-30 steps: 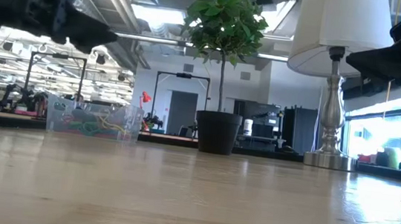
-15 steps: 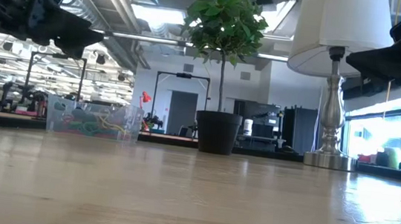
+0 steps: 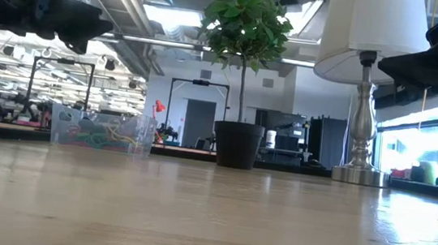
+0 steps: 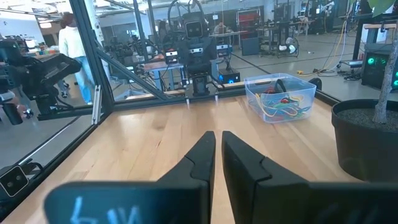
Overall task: Pick and place rubber bands into bin
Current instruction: Return to Home Position
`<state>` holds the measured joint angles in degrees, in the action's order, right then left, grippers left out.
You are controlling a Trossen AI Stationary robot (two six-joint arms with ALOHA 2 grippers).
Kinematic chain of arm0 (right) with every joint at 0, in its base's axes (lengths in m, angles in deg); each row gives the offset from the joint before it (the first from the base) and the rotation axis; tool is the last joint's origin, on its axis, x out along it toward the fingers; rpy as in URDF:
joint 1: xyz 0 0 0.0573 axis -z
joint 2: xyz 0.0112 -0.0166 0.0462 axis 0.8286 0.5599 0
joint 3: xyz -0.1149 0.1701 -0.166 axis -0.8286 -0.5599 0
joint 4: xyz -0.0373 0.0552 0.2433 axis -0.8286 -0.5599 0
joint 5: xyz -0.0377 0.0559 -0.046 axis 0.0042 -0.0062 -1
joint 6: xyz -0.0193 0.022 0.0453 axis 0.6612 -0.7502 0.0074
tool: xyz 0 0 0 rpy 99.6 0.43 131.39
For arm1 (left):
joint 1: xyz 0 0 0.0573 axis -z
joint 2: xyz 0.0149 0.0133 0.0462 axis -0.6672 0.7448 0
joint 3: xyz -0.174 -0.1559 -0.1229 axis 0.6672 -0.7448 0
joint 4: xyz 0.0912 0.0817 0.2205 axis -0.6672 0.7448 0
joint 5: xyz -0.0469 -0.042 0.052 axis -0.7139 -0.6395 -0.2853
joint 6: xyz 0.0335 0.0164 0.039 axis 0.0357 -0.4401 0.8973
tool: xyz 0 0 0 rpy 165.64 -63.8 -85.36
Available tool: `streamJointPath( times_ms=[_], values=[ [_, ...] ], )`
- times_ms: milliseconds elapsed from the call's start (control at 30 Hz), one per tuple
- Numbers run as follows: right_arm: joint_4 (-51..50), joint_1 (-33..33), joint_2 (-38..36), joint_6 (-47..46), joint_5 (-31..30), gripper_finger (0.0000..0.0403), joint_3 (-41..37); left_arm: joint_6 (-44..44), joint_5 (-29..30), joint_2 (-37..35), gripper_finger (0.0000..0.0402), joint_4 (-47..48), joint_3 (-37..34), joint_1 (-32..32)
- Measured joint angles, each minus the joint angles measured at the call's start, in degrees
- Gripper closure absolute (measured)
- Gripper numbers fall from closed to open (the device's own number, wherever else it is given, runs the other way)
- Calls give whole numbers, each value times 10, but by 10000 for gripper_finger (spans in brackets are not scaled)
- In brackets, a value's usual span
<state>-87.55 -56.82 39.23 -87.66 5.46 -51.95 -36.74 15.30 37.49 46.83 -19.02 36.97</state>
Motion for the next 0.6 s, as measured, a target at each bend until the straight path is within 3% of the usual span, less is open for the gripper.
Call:
streamJointPath(
  times_ms=[600],
  values=[
    [0, 0, 0, -1, 0, 369, 0, 5, 3, -89, 233, 8, 0, 0]
  ],
)
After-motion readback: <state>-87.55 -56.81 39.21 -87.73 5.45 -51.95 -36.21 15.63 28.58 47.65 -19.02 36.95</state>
